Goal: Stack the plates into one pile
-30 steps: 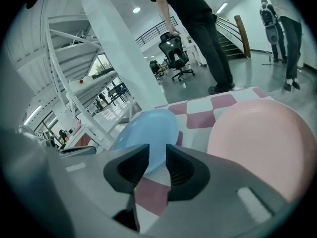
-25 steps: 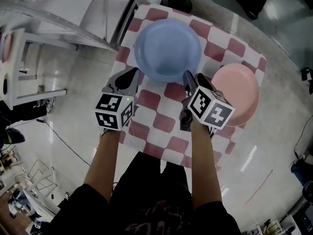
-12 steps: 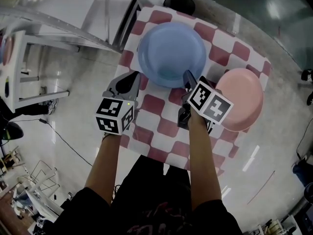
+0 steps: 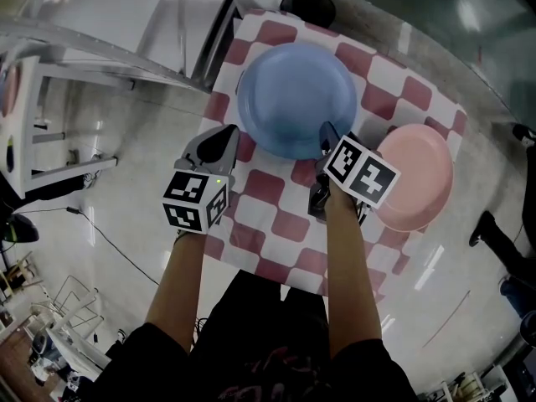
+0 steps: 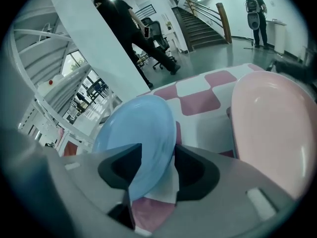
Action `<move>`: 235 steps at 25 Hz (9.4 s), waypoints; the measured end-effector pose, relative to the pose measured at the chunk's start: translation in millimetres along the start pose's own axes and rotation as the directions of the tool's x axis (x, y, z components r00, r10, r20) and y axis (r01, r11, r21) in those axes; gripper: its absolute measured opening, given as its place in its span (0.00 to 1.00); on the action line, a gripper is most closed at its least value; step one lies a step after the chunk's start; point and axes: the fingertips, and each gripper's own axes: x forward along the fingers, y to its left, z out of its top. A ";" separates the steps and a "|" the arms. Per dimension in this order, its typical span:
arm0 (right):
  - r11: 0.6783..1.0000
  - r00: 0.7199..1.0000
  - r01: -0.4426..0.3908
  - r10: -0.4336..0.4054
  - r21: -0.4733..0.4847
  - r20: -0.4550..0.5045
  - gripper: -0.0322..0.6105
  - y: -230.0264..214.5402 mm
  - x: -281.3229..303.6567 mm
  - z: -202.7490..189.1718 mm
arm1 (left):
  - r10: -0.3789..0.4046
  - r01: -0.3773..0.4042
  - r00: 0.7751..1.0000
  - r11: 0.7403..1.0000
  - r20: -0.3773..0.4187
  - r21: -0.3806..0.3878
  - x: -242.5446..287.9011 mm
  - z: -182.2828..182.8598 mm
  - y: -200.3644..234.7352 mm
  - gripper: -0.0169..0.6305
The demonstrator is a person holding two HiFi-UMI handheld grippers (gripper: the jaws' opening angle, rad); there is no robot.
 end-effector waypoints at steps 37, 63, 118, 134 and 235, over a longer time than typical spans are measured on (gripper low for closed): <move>0.984 0.985 -0.139 0.126 0.112 0.114 0.10 -5.5 -19.0 18.9 | -0.047 0.047 0.999 0.999 -0.007 0.003 8.9 1.7 -11.6 0.02; 0.968 0.964 -0.138 0.083 0.208 0.254 0.11 -88.6 -108.7 36.5 | -0.148 0.149 0.989 0.986 -0.012 0.075 27.9 8.6 -97.5 0.02; 0.897 0.952 0.007 -0.141 0.442 0.272 0.12 -273.5 -210.3 -4.2 | -0.318 0.332 0.943 0.920 -0.099 0.208 60.2 1.1 -263.3 0.02; 0.937 0.968 0.115 -0.181 0.329 0.176 0.38 -268.7 -197.0 -13.3 | -0.307 0.320 0.947 0.926 -0.092 0.202 62.4 7.0 -256.6 0.02; 0.931 0.715 0.006 0.250 -0.364 0.653 0.07 -134.5 -460.8 35.6 | -0.283 0.205 0.884 0.950 0.372 0.235 -171.8 111.3 -339.2 0.02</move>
